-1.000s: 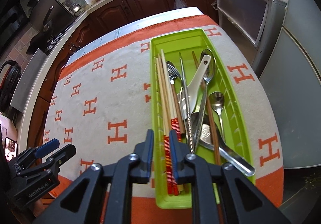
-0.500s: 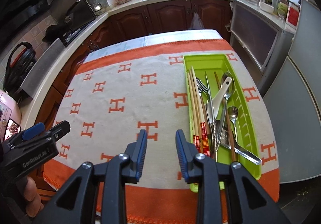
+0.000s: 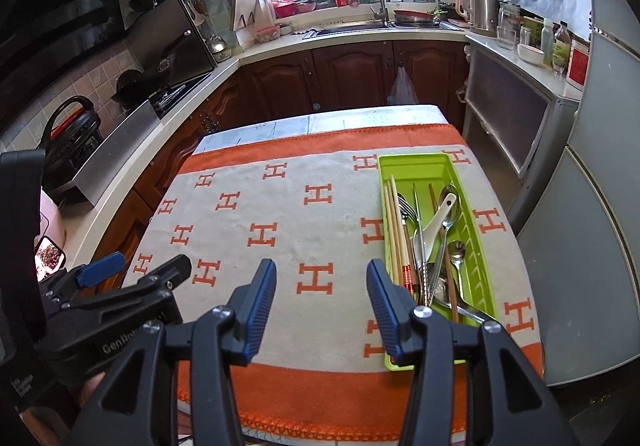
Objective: Organize utensils
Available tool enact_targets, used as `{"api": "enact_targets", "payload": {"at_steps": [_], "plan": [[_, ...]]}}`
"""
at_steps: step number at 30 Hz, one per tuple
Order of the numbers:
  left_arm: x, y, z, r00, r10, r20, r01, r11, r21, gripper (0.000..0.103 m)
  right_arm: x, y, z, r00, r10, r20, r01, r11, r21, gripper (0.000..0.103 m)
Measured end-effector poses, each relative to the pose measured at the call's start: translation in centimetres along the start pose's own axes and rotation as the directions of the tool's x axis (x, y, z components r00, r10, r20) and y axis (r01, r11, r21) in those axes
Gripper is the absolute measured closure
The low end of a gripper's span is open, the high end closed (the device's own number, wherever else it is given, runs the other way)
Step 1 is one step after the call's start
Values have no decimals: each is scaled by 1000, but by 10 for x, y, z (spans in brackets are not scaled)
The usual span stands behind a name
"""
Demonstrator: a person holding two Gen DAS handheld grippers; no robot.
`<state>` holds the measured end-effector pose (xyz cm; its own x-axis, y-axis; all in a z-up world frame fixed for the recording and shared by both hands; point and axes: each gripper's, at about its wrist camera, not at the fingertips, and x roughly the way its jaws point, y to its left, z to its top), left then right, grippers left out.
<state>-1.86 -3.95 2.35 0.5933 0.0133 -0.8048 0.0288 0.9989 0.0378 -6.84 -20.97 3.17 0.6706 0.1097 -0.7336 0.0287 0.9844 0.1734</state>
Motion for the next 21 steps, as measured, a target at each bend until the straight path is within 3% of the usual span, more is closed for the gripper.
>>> {"api": "enact_targets", "payload": {"at_steps": [21], "plan": [[-14, -13, -8, 999, -10, 38, 9, 1000, 25, 22, -6, -2, -8, 1000, 19, 23, -19, 1000, -5, 56]]}}
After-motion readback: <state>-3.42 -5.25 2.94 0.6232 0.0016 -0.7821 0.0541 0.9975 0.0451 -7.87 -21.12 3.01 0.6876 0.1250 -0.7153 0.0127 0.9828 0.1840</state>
